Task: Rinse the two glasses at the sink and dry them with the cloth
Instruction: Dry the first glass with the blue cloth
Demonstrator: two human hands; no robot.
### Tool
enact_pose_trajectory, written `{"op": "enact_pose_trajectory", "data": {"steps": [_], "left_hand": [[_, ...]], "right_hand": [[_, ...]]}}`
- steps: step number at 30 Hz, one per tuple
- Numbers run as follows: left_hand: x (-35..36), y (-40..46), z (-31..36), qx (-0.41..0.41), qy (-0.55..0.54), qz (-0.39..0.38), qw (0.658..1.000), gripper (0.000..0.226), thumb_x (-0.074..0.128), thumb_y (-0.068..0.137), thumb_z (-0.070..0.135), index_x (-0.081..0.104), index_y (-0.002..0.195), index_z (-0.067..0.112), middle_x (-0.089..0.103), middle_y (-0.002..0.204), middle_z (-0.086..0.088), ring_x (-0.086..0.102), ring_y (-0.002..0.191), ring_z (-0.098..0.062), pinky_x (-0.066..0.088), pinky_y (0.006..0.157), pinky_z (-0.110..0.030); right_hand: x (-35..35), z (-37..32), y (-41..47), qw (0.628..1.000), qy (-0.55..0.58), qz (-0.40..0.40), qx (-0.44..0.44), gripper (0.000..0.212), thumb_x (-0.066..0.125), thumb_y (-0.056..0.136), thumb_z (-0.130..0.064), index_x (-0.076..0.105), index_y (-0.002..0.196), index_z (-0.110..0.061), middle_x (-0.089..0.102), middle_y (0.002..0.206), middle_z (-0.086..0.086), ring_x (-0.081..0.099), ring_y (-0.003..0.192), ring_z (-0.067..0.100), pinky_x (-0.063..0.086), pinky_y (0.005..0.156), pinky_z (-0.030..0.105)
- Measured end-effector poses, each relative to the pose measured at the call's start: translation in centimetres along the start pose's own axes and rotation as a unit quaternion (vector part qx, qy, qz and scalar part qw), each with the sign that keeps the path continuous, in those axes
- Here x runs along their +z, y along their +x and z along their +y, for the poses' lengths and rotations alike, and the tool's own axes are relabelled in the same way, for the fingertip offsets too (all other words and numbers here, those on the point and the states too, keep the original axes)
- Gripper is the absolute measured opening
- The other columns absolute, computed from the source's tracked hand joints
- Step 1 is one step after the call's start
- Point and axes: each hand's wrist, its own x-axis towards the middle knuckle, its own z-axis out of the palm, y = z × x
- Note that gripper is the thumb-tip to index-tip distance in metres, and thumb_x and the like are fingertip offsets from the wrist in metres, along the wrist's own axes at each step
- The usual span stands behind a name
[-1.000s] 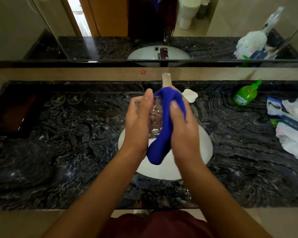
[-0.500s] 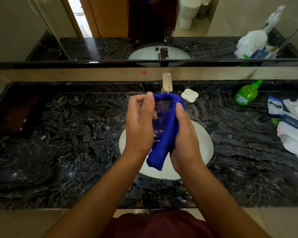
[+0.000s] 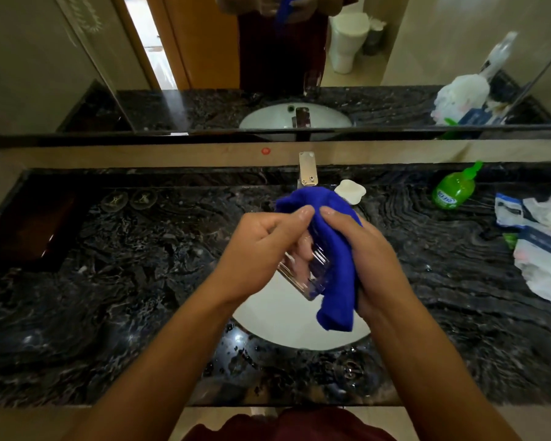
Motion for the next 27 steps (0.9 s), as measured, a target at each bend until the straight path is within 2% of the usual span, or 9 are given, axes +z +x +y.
{"op": "enact_pose_trajectory", "data": {"steps": [2, 4, 7, 10, 13, 16, 20, 24, 27], "left_hand": [[0.6, -0.2, -0.3, -0.042, -0.087, 0.046, 0.994, 0.05, 0.053, 0.095, 0.038, 0.063, 0.053, 0.012, 0.058, 0.046, -0.01, 0.056, 0.04, -0.018, 0.05, 0.049, -0.024], [1.0, -0.2, -0.8, -0.085, -0.162, 0.097, 0.978, 0.048, 0.056, 0.09, 0.043, 0.061, 0.05, 0.019, 0.054, 0.044, -0.005, 0.052, 0.038, -0.016, 0.047, 0.045, -0.023], [1.1, 0.3, -2.5, -0.116, -0.256, 0.14, 0.949, 0.041, 0.065, 0.09, 0.045, 0.06, 0.063, 0.015, 0.057, 0.063, -0.011, 0.055, 0.061, -0.024, 0.052, 0.071, -0.036], [1.2, 0.9, -3.2, -0.167, -0.347, 0.203, 0.9, 0.048, 0.082, 0.081, 0.045, 0.059, 0.109, 0.014, 0.051, 0.104, -0.014, 0.05, 0.094, -0.032, 0.045, 0.091, -0.043], [1.6, 0.9, -3.3, -0.182, -0.356, 0.269, 0.876, 0.036, 0.069, 0.096, 0.041, 0.06, 0.072, 0.016, 0.052, 0.07, 0.0, 0.05, 0.059, -0.012, 0.046, 0.06, -0.024], [2.9, 0.0, -1.6, -0.169, -0.317, 0.276, 0.892, 0.054, 0.05, 0.108, 0.034, 0.058, 0.057, 0.018, 0.049, 0.047, 0.006, 0.047, 0.039, -0.007, 0.042, 0.042, -0.019], [3.6, -1.0, -0.9, -0.132, -0.243, 0.254, 0.927, 0.044, 0.047, 0.108, 0.035, 0.056, 0.072, 0.012, 0.057, 0.048, 0.004, 0.056, 0.043, -0.009, 0.047, 0.049, -0.021], [3.3, -1.5, -0.5, -0.13, -0.184, 0.202, 0.953, 0.042, 0.047, 0.108, 0.033, 0.056, 0.075, 0.009, 0.059, 0.047, 0.0, 0.057, 0.04, -0.013, 0.05, 0.049, -0.025], [2.8, -1.1, -0.9, -0.161, -0.242, 0.193, 0.937, 0.04, 0.053, 0.105, 0.033, 0.065, 0.075, 0.011, 0.066, 0.062, -0.007, 0.063, 0.053, -0.018, 0.054, 0.059, -0.031]], "right_hand": [[-0.1, 0.1, -0.2, 0.996, 0.079, -0.032, 0.01, 0.051, 0.078, 0.077, -0.031, 0.072, 0.121, -0.005, 0.073, 0.1, 0.018, 0.071, 0.087, 0.029, 0.059, 0.076, 0.039], [0.1, 0.3, -0.6, 0.991, 0.119, -0.064, 0.012, 0.037, 0.068, 0.079, -0.037, 0.081, 0.104, -0.012, 0.075, 0.096, 0.014, 0.071, 0.082, 0.026, 0.06, 0.07, 0.036], [0.7, 1.4, -0.8, 0.987, 0.148, -0.01, 0.059, 0.047, 0.059, 0.077, -0.051, 0.08, 0.101, -0.016, 0.074, 0.096, 0.009, 0.068, 0.069, 0.024, 0.053, 0.049, 0.026], [1.2, 3.1, -0.7, 0.98, 0.186, 0.019, 0.064, 0.058, 0.057, 0.091, -0.051, 0.068, 0.132, -0.011, 0.07, 0.131, 0.01, 0.071, 0.105, 0.03, 0.06, 0.075, 0.035], [1.3, 3.6, -1.3, 0.985, 0.163, 0.051, 0.011, 0.044, 0.058, 0.094, -0.04, 0.07, 0.129, -0.015, 0.076, 0.123, 0.009, 0.073, 0.111, 0.022, 0.058, 0.09, 0.036], [1.2, 3.2, -1.6, 0.988, 0.113, 0.059, -0.081, 0.04, 0.067, 0.089, -0.029, 0.067, 0.129, -0.023, 0.077, 0.119, 0.006, 0.074, 0.108, 0.022, 0.06, 0.088, 0.035], [0.6, 1.9, -1.0, 0.985, 0.002, 0.064, -0.16, 0.029, 0.069, 0.092, -0.023, 0.07, 0.121, -0.026, 0.073, 0.12, 0.016, 0.068, 0.114, 0.044, 0.055, 0.1, 0.058], [-0.6, -0.5, 0.1, 0.995, -0.019, 0.0, -0.102, 0.028, 0.066, 0.089, -0.026, 0.072, 0.112, -0.013, 0.076, 0.105, 0.018, 0.073, 0.094, 0.036, 0.06, 0.085, 0.047], [-0.4, -0.5, 0.2, 0.995, 0.067, -0.072, -0.031, 0.044, 0.07, 0.085, -0.032, 0.07, 0.118, -0.002, 0.071, 0.099, 0.02, 0.069, 0.085, 0.031, 0.057, 0.077, 0.043]]}}
